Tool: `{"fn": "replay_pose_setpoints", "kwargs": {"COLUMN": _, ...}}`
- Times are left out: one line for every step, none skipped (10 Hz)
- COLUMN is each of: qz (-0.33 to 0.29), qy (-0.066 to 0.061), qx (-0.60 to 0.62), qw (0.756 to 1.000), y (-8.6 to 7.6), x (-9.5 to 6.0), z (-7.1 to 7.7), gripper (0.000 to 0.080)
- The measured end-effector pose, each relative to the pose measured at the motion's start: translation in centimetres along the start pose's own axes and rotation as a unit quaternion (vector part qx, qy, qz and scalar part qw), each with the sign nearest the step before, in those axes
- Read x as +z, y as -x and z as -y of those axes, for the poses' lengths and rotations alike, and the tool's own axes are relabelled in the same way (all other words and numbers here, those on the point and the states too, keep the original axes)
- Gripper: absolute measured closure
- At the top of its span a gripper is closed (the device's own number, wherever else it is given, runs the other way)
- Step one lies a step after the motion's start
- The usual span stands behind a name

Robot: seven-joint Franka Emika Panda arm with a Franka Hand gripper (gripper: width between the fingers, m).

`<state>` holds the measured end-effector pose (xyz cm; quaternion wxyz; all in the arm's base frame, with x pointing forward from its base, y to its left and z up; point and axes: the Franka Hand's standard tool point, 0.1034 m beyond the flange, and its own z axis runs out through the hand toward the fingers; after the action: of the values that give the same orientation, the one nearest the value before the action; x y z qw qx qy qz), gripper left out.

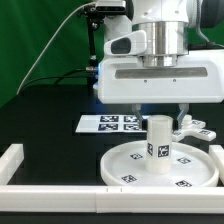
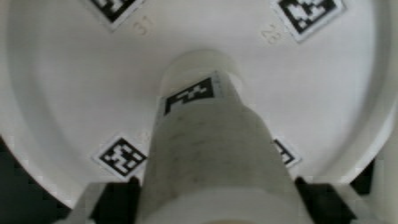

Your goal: Assemble round table

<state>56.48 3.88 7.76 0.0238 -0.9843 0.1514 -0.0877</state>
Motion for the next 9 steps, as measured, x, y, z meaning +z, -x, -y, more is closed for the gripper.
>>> {"fn": "replay_pose_setpoints", "kwargs": {"qz": -0.001, "qy": 0.003, "qx": 0.088, "qw": 0.996, "y": -0.02, "x": -0.03, "z": -0.16, "gripper": 0.0395}}
{"fn": "replay_pose_setpoints", "kwargs": {"qz": -0.002, "qy": 0.005, "qx": 0.146, "qw": 0.989, "y": -0.01, "x": -0.05, "z": -0.25, "gripper": 0.0393}}
{"fn": "replay_pose_setpoints", "kwargs": {"qz": 0.003, "qy": 0.001, "qx": 0.215, "qw": 0.977, "y": 0.02, "x": -0.08, "z": -0.41, "gripper": 0.0393}}
{"fn": "replay_pose_setpoints", "kwargs": {"qz": 0.014, "qy": 0.000, "qx": 0.284, "qw": 0.959, "y": 0.09, "x": -0.09, "z": -0.49, "gripper": 0.0393}}
{"fn": "replay_pose_setpoints", "kwargs": {"qz": 0.022, "qy": -0.003, "qx": 0.344, "qw": 0.939, "y": 0.20, "x": -0.10, "z": -0.54, "gripper": 0.0393}}
{"fn": "replay_pose_setpoints", "kwargs": {"qz": 0.028, "qy": -0.005, "qx": 0.382, "qw": 0.924, "y": 0.26, "x": -0.12, "z": -0.59, "gripper": 0.0393}}
{"fn": "replay_pose_setpoints", "kwargs": {"qz": 0.029, "qy": -0.005, "qx": 0.394, "qw": 0.919, "y": 0.29, "x": -0.12, "z": -0.59, "gripper": 0.0393}}
{"fn": "replay_pose_setpoints", "kwargs": {"qz": 0.029, "qy": -0.005, "qx": 0.388, "qw": 0.921, "y": 0.31, "x": -0.11, "z": -0.59, "gripper": 0.0392}}
{"fn": "replay_pose_setpoints", "kwargs": {"qz": 0.028, "qy": -0.006, "qx": 0.332, "qw": 0.943, "y": 0.27, "x": -0.09, "z": -0.71, "gripper": 0.0392}}
